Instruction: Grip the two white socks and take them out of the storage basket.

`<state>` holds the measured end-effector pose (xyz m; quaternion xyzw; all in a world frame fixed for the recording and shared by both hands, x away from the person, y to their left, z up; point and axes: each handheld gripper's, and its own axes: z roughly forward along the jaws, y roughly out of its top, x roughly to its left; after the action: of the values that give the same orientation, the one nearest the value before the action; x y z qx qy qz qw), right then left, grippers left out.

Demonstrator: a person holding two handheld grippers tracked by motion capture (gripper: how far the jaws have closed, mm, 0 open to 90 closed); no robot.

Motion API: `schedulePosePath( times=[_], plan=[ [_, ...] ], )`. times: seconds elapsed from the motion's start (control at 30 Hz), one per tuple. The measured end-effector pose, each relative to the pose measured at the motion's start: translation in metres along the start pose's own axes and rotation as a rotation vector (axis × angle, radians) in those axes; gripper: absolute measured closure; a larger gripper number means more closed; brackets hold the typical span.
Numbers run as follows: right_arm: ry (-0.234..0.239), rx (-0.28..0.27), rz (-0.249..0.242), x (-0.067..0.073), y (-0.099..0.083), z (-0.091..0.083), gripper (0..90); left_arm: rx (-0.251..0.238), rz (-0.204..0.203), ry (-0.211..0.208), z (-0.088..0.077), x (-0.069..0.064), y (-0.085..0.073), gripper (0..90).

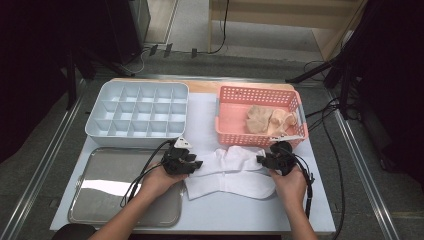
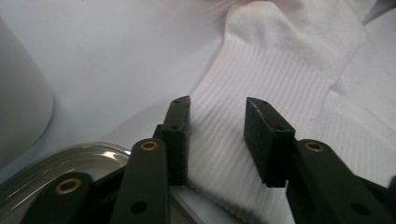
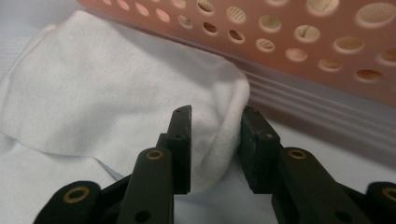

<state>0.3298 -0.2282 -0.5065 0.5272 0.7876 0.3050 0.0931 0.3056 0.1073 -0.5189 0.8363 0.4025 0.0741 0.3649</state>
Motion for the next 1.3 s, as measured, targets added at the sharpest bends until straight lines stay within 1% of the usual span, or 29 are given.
schedulePosePath(
  times=[0.07,0.13,0.17,0.2,0.23,0.27,0.3,0.33,0.37,0.4,0.43,0.47,0.6,0.67,0.77,0.8,0.83,0.9,0.97,1.0,1.03,1.1,1.13,1.17,1.23,1.3],
  plan=[
    [0.0,0.002,-0.001,0.001,0.0,0.0,70.5,-0.005,0.005,0.007,0.0,0.0,-0.001,70.5],
    [-0.001,0.002,-0.013,0.002,0.0,0.0,71.5,-0.003,-0.003,0.0,0.0,-0.001,-0.002,75.3],
    [-0.003,0.002,-0.02,0.002,0.0,0.001,72.3,-0.002,-0.003,0.004,0.0,-0.002,-0.002,77.8],
    [-0.002,0.003,-0.023,0.003,-0.001,0.001,72.8,0.009,-0.006,-0.015,0.001,-0.002,-0.002,82.5],
    [-0.002,0.004,-0.021,0.003,0.0,0.001,73.9,0.008,-0.005,-0.012,0.001,-0.003,-0.002,85.3],
    [-0.001,0.006,-0.02,0.002,0.0,0.0,75.3,0.008,0.004,0.001,0.001,-0.004,-0.002,86.2],
    [0.001,0.006,-0.018,0.002,0.0,0.0,76.4,0.006,0.001,0.004,0.001,-0.005,-0.001,86.8],
    [0.004,0.008,-0.013,0.002,0.0,0.0,76.9,0.016,0.0,-0.002,0.001,-0.004,0.0,87.2],
    [0.007,0.009,-0.012,0.002,0.0,0.0,76.9,0.024,-0.003,-0.008,0.0,-0.003,0.001,87.3],
    [0.01,0.01,-0.012,0.002,0.0,0.0,76.9,0.034,0.007,-0.012,-0.001,-0.002,0.002,87.1],
    [0.011,0.011,-0.011,0.002,0.0,0.0,76.9,0.032,-0.004,-0.014,-0.002,-0.001,0.004,86.6],
    [0.012,0.013,-0.011,0.002,0.0,0.0,76.9,0.023,-0.015,-0.011,-0.003,0.001,0.005,85.5],
    [0.016,0.012,-0.01,0.001,0.0,0.0,76.8,-0.005,-0.022,-0.005,-0.007,0.007,0.011,76.7],
    [0.016,0.013,-0.011,0.001,0.0,0.0,76.8,0.009,-0.012,0.01,-0.003,0.01,0.012,70.9],
    [0.014,0.015,-0.011,0.002,0.0,0.0,76.6,0.029,-0.024,0.013,0.001,0.012,0.012,65.9],
    [0.015,0.015,-0.011,0.001,0.0,0.0,76.6,0.035,-0.021,0.018,0.002,0.012,0.012,64.6],
    [0.015,0.016,-0.01,0.001,0.0,0.0,76.6,0.035,-0.016,0.021,0.003,0.012,0.011,62.8],
    [0.017,0.016,-0.008,0.001,0.0,0.0,76.6,0.036,-0.011,0.042,0.002,0.012,0.012,59.4],
    [0.017,0.016,-0.009,0.001,0.0,0.0,76.6,0.037,-0.02,0.034,0.002,0.013,0.012,59.3],
    [0.017,0.017,-0.011,0.001,0.0,0.0,76.6,0.04,-0.027,0.024,0.002,0.014,0.012,59.6],
    [0.017,0.017,-0.011,0.001,0.0,0.0,76.6,0.042,-0.035,0.005,0.002,0.013,0.011,61.6],
    [0.018,0.017,-0.009,0.001,0.0,0.0,76.7,0.053,-0.033,-0.015,0.002,0.011,0.012,63.5],
    [0.02,0.018,-0.007,0.001,0.0,-0.001,76.7,0.054,-0.033,-0.017,0.003,0.009,0.012,64.4],
    [0.022,0.018,-0.003,0.001,0.0,-0.001,76.9,0.06,-0.021,-0.015,0.003,0.007,0.011,65.1],
    [0.022,0.019,-0.002,0.001,0.0,-0.001,78.0,0.058,-0.016,-0.01,0.003,0.005,0.011,67.9],
    [0.019,0.021,-0.005,0.001,0.0,-0.001,82.7,0.052,-0.018,-0.005,0.003,0.005,0.009,70.7]
  ],
)
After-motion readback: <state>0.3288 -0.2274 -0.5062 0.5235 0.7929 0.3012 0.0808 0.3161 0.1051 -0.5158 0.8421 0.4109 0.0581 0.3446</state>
